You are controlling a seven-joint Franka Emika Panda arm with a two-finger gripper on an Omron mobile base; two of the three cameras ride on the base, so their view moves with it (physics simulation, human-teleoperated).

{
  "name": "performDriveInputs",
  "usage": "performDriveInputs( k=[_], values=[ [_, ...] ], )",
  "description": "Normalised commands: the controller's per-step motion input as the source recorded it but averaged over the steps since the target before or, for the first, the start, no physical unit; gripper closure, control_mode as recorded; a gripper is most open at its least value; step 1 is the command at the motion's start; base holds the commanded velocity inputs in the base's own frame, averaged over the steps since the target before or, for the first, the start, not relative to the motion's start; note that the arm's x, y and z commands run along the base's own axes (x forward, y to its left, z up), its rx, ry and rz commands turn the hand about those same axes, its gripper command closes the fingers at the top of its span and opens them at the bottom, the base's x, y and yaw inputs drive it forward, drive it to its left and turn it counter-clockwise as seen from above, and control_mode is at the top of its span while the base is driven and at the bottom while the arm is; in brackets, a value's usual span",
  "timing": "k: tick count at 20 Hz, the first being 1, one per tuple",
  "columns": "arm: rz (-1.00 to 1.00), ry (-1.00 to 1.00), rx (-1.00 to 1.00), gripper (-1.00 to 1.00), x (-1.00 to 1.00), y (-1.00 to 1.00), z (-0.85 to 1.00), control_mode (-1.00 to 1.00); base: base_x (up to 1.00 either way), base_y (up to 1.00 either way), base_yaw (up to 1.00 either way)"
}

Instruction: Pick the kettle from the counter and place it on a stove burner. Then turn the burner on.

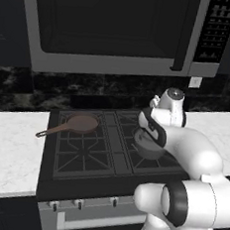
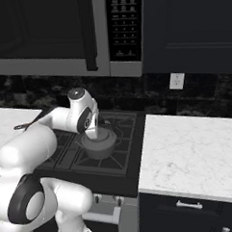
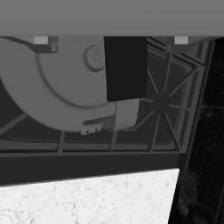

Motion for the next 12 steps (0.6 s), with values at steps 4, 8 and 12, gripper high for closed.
performDriveInputs(
  k=[4, 8, 12],
  values=[
    [0.0, 0.0, 0.0, -1.0, -0.02, 0.01, 0.35, -1.0, 0.0, 0.0, 0.0],
    [0.03, -0.01, -0.03, -1.0, -0.73, 0.0, 0.35, -1.0, 0.0, 0.0, 0.0],
    [0.0, -0.14, 0.0, -1.0, -1.0, -0.08, 0.38, -1.0, 0.0, 0.0, 0.0]
  ],
)
